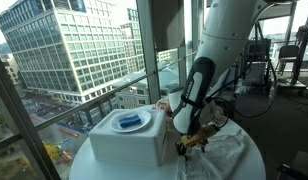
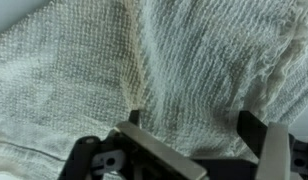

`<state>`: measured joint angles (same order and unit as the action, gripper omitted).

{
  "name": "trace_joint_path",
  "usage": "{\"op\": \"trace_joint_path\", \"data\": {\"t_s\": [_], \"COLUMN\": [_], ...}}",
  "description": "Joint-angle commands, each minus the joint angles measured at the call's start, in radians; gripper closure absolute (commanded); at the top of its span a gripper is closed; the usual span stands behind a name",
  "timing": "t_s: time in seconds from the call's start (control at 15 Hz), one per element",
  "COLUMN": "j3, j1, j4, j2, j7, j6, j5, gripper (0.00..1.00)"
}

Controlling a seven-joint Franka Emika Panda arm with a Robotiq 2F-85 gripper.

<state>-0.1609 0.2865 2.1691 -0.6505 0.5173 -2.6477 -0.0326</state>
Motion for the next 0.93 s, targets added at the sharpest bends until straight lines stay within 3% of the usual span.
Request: {"op": "trace_joint_path", "data": {"t_s": [0.0,0.87], "j3": [0.008,-0.050], "j1": [0.015,0.060], "j4": [0.005,-0.055], "j2": [0.023,0.005], "j7": [0.017,0.118], "j6": [0.023,0.055], "j5": [0.002,-0.035], "gripper": [0.00,0.00]}}
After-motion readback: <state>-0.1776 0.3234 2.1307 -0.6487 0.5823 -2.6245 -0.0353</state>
